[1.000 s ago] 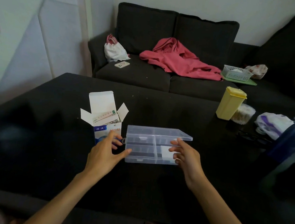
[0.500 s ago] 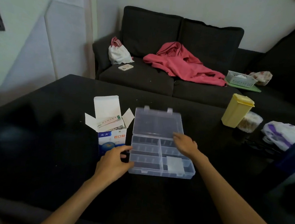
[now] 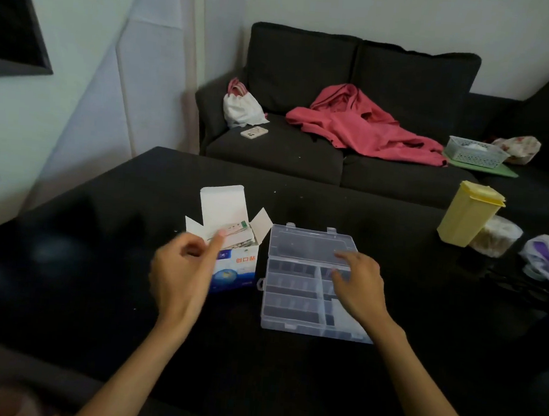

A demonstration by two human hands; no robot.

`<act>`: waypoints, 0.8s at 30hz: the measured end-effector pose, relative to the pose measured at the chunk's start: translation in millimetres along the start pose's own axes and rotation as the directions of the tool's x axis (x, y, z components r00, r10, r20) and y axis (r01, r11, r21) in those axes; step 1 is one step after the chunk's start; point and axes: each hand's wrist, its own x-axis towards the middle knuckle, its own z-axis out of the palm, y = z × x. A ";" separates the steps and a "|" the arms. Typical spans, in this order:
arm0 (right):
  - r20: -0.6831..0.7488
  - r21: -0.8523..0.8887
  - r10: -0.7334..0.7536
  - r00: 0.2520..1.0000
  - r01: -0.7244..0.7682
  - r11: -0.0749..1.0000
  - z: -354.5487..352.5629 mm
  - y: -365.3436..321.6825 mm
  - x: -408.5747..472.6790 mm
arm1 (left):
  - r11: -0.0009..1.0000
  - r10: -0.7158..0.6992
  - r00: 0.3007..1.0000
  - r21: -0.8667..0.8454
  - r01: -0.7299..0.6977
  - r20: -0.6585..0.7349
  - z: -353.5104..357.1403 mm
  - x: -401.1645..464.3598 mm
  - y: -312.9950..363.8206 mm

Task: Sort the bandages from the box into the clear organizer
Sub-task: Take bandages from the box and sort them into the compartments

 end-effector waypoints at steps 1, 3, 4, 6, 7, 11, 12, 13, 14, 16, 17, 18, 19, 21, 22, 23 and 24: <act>-0.016 0.062 -0.019 1.000 0.020 0.998 -2.7 -12.7 -0.5 | 0.998 -0.048 0.996 -0.047 0.044 -0.081 -4.6 5.7 1.5; -0.020 0.150 -0.092 0.996 0.094 0.984 -6.3 -43.3 -1.1 | 0.976 -0.204 0.976 -0.086 0.198 -0.080 -8.4 18.0 -2.7; -0.012 0.180 -0.144 0.989 0.144 0.973 -8.6 -59.9 -0.6 | 0.960 -0.271 0.962 -0.074 0.270 -0.005 -7.7 22.2 -5.6; 0.051 0.225 -0.243 0.969 0.226 0.948 -10.2 -93.9 7.3 | 0.937 -0.329 0.925 -0.055 0.345 0.190 -4.9 27.8 -10.8; 0.110 0.228 -0.276 0.955 0.246 0.942 -9.8 -109.1 13.6 | 0.920 -0.353 0.895 -0.072 0.385 0.273 -2.6 28.8 -11.3; 0.400 0.104 -0.226 0.888 0.201 0.974 6.1 -146.1 43.3 | 0.793 -0.472 0.763 -0.165 0.586 0.440 -1.1 30.4 -5.6; 0.429 0.044 -0.198 0.881 0.199 0.979 11.9 -149.3 50.2 | 0.783 -0.480 0.751 -0.165 0.600 0.453 -1.0 31.4 -5.5; 0.447 -0.006 -0.180 0.876 0.204 0.979 17.2 -150.3 56.2 | 0.787 -0.477 0.751 -0.158 0.596 0.455 -0.8 31.9 -5.9; 0.465 -0.048 -0.169 0.869 0.215 0.975 21.0 -150.9 60.4 | 0.798 -0.468 0.759 -0.151 0.583 0.452 -0.9 31.5 -5.6; 0.507 -0.116 -0.154 0.848 0.244 0.963 26.7 -152.5 65.5 | 0.818 -0.452 0.771 -0.135 0.559 0.449 -0.7 32.6 -9.4; 0.526 -0.139 -0.149 0.837 0.257 0.956 28.4 -153.1 66.4 | 0.822 -0.449 0.769 -0.127 0.555 0.454 -0.9 33.8 -10.7; 0.541 -0.158 -0.145 0.828 0.269 0.950 30.0 -153.8 67.4 | 0.826 -0.446 0.768 -0.118 0.551 0.460 -1.9 35.2 -10.4; 0.555 -0.176 -0.139 0.820 0.279 0.944 31.0 -154.0 68.5 | 0.834 -0.441 0.768 -0.105 0.542 0.464 -2.4 36.9 -10.9; 0.603 -0.202 -0.128 0.788 0.306 0.930 28.1 -154.0 70.0 | 0.853 -0.430 0.773 -0.072 0.517 0.467 -3.1 38.9 -10.8; 0.638 -0.191 -0.134 0.758 0.324 0.926 24.1 -154.4 70.0 | 0.862 -0.417 0.783 -0.071 0.501 0.461 -4.1 39.0 -10.1; 0.672 -0.163 -0.150 0.725 0.342 0.925 18.8 -155.1 70.0 | 0.872 -0.397 0.798 -0.086 0.483 0.453 -4.7 39.1 -10.5; 0.697 -0.126 -0.175 0.695 0.359 0.925 13.0 -155.9 69.6 | 0.882 -0.374 0.814 -0.102 0.461 0.445 -5.5 39.2 -10.6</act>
